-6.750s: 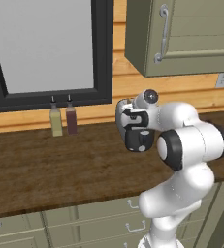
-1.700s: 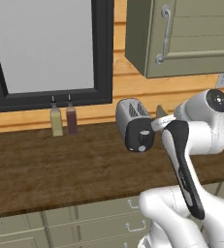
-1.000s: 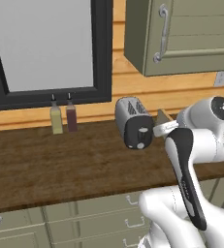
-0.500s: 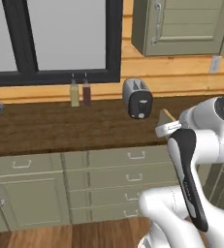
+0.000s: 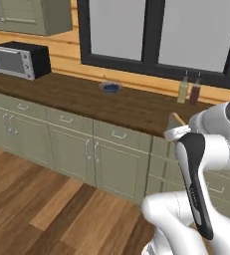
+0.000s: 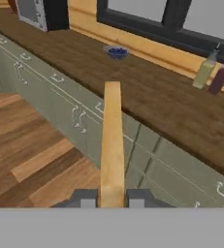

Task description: Start the toaster. Once the lever pops up, take the bread to the plate on the dining counter.

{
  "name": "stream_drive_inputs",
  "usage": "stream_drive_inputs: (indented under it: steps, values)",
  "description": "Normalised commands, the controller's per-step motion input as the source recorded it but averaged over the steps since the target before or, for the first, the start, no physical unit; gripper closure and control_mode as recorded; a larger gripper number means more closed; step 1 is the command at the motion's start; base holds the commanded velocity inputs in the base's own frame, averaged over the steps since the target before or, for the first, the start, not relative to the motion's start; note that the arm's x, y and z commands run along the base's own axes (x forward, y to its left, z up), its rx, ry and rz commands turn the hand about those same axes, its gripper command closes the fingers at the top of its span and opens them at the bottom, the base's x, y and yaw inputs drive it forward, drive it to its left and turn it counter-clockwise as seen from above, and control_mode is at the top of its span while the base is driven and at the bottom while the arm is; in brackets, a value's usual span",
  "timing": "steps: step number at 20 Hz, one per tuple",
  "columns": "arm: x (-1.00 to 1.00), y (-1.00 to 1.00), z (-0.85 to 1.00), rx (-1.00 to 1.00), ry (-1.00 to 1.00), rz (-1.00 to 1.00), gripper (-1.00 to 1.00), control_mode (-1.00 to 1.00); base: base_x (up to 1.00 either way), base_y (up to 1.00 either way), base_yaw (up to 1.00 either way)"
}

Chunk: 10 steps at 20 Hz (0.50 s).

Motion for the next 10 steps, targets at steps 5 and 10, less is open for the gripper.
stream_drive_inputs:
  steps: [5,10]
  values:
    - [0.00,0.00,0.00,0.00,0.00,0.00,1.00,1.00,-0.15,0.17,0.95]
    - [0.00,0.00,0.00,0.00,0.00,0.00,1.00,1.00,-0.07,0.02,0.97]
